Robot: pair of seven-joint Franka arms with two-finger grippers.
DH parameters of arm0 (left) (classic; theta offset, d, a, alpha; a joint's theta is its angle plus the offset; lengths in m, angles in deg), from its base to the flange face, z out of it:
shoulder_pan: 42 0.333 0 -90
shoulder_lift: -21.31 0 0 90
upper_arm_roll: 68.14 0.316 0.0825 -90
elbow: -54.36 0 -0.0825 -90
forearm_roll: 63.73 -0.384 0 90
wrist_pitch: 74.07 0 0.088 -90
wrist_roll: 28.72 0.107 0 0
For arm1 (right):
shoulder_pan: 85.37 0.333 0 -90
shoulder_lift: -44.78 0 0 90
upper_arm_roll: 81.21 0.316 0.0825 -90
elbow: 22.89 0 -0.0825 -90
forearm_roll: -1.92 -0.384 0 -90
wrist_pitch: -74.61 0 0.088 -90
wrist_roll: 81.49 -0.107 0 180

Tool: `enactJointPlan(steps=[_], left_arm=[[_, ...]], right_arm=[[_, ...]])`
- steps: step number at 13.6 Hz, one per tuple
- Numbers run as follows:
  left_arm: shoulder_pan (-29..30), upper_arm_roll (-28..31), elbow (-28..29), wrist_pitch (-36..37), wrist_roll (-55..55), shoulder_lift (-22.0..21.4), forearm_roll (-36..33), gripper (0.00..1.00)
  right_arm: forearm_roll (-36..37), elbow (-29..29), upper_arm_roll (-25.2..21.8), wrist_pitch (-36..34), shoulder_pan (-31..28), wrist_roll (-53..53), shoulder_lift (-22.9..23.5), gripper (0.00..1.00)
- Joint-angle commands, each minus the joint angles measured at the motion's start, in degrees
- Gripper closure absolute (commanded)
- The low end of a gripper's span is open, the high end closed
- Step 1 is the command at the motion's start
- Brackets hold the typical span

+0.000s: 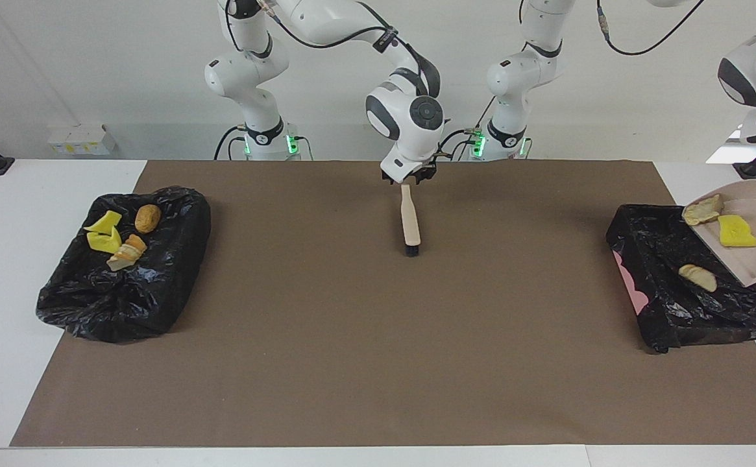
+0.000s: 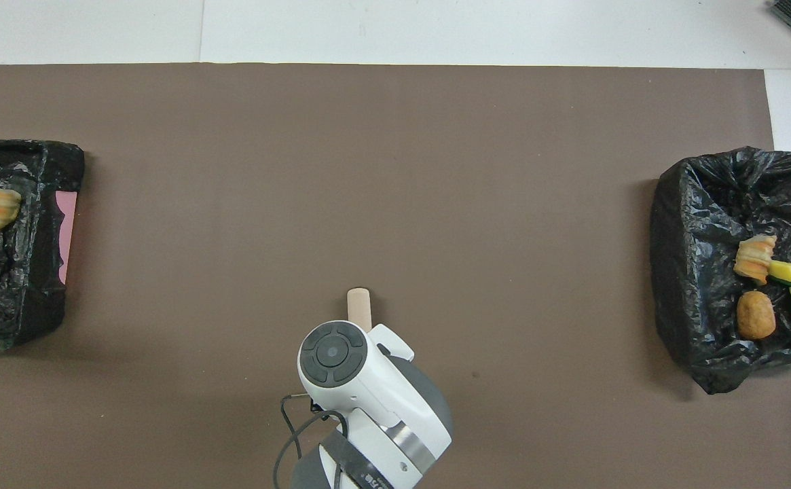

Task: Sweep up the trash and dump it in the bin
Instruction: 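Lay the brush on the table with the right gripper and release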

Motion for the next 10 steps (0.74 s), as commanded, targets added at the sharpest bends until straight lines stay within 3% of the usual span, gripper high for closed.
enactJointPlan(steps=[1, 5, 10], left_arm=[[-2.7, 0.3, -1.5, 3.2, -1.7, 0.1, -9.9, 1.00], [-9.4, 0.3, -1.6, 15.2, -10.2, -0.5, -21.3, 1.00], [-16.9, -0.2, -1.6, 25.9, -15.6, -2.6, -21.5, 1.00]], right_arm=[[2.0, -3.2, 0.3, -4.1, -3.1, 2.6, -1.0, 0.00], [2.0, -4.2, 0.4, -7.7, -10.2, 11.1, -6.1, 0.00], [6.1, -10.8, 0.1, -16.7, -19.4, 23.3, -8.0, 0.00]])
